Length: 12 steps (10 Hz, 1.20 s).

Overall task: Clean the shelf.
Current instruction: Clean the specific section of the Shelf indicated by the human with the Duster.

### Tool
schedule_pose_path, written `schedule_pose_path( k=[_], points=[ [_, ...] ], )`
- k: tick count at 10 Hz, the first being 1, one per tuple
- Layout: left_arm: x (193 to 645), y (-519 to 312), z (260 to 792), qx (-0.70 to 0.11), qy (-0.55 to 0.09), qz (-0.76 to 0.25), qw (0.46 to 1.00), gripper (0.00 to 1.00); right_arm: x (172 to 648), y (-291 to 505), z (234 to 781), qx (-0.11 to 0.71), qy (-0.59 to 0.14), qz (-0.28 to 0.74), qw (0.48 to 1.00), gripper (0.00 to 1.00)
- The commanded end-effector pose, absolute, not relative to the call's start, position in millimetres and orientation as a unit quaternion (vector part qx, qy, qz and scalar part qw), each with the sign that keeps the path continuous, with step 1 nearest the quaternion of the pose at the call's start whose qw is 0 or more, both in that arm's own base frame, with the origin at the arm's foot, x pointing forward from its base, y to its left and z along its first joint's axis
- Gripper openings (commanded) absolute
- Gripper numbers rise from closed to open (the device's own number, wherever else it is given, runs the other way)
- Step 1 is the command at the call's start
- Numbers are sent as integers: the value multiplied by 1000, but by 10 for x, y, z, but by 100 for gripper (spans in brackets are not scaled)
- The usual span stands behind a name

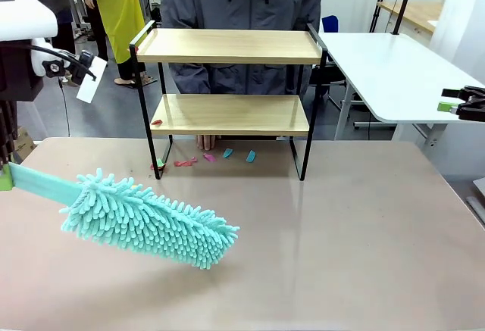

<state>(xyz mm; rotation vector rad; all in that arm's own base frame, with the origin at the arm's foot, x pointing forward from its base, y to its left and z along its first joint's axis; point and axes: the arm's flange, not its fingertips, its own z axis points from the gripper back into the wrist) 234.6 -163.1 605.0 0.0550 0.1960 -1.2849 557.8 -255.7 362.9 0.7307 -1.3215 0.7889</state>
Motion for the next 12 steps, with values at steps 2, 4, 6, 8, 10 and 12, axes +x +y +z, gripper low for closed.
schedule_pose_path(
  k=[2, 4, 6, 8, 10, 12],
  points=[
    [2321, -1631, 6099, 29, 93, -593, 799, 13, 5576, -2541, 3678, 325, -581, 343, 663, 100],
    [2321, -1631, 6099, 29, 93, -593, 799, 13, 5576, -2541, 3678, 325, -581, 343, 663, 100],
    [2321, -1631, 6099, 29, 93, -593, 799, 13, 5576, -2541, 3678, 325, -581, 343, 663, 100],
    [2321, -1631, 6099, 29, 93, -593, 799, 13, 5576, -2541, 3678, 325, -581, 343, 663, 100],
    [2374, -1718, 6072, -14, 39, -581, 813, 13, 5576, -2541, 3678, 325, -581, 343, 663, 100],
    [2469, -1935, 5959, -13, 5, -553, 833, 13, 5576, -2541, 3678, 325, -581, 343, 663, 100]
  ],
)
